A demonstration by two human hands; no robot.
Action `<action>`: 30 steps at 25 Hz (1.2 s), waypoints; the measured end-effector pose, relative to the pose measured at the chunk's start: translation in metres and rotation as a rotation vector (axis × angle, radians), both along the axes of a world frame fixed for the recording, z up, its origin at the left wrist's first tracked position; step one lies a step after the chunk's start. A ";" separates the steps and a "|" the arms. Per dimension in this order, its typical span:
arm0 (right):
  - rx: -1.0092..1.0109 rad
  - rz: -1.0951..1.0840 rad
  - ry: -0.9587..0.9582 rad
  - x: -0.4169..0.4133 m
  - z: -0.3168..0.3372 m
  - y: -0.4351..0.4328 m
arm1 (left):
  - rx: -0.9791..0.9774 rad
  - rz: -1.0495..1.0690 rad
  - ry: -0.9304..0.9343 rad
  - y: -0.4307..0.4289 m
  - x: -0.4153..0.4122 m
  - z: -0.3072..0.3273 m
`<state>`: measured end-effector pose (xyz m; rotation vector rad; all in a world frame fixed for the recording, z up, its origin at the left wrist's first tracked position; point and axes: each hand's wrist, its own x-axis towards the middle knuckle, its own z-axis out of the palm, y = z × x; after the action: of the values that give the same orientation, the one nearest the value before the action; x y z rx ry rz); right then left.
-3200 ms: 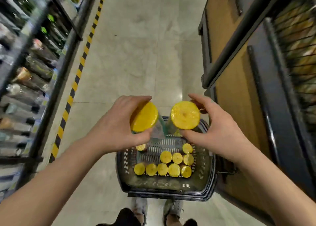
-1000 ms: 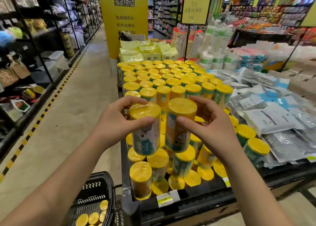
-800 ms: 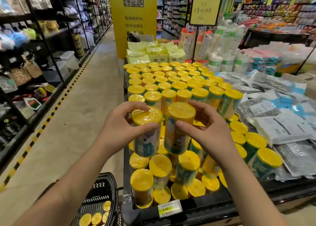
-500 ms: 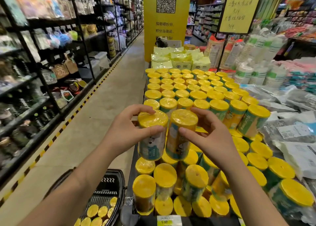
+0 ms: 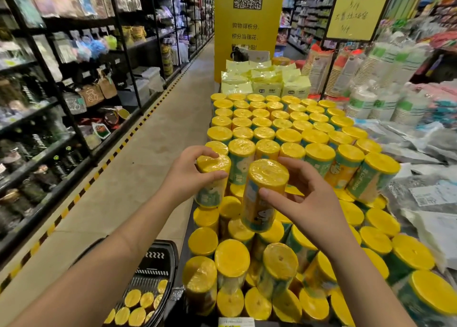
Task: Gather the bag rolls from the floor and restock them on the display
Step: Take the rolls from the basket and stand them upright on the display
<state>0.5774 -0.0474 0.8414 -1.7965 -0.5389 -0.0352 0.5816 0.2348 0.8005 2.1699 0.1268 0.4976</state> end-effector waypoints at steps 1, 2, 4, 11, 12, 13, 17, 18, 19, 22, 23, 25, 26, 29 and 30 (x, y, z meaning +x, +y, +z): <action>-0.005 -0.015 0.007 0.001 -0.002 -0.004 | 0.010 0.005 -0.002 0.003 0.007 -0.007; -0.011 -0.027 0.012 0.001 -0.003 -0.007 | 0.012 0.006 -0.003 0.005 0.012 -0.013; -0.024 -0.039 0.012 0.003 -0.006 -0.012 | -0.007 0.003 0.005 0.006 0.017 -0.020; -0.026 -0.053 0.030 0.011 -0.017 -0.010 | -0.001 -0.036 -0.005 0.009 0.020 -0.032; -0.019 -0.050 0.035 0.012 -0.018 -0.008 | 0.006 -0.035 0.010 0.009 0.020 -0.033; -0.010 -0.042 0.042 0.012 -0.019 -0.007 | 0.014 -0.031 0.027 0.009 0.020 -0.034; 0.015 0.000 0.054 0.012 -0.019 -0.001 | 0.032 -0.003 0.062 0.006 0.016 -0.033; 0.021 0.008 0.056 0.013 -0.019 0.000 | 0.035 -0.001 0.065 0.005 0.014 -0.033; 0.024 0.013 0.054 0.014 -0.020 0.000 | 0.046 0.001 0.075 0.003 0.013 -0.031; 0.033 0.017 0.064 0.015 -0.020 0.002 | 0.155 0.019 0.103 -0.007 0.004 -0.018; 0.039 0.021 0.065 0.017 -0.020 0.004 | 0.215 0.027 0.074 -0.012 -0.003 -0.013; 0.044 0.028 0.066 0.021 -0.021 0.008 | 0.327 0.044 -0.058 -0.028 -0.020 -0.007; 0.046 0.027 0.063 0.024 -0.022 0.012 | 0.311 0.042 -0.114 -0.038 -0.030 -0.008; 0.058 0.017 0.057 0.037 -0.028 0.028 | 0.007 -0.045 0.002 -0.067 -0.050 -0.024; 0.060 0.008 0.059 0.041 -0.031 0.034 | -0.111 -0.075 0.094 -0.076 -0.050 -0.030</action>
<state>0.6186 -0.0134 0.8103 -1.7311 -0.4976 0.0070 0.5316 0.1592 0.7710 2.0816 0.1210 0.3376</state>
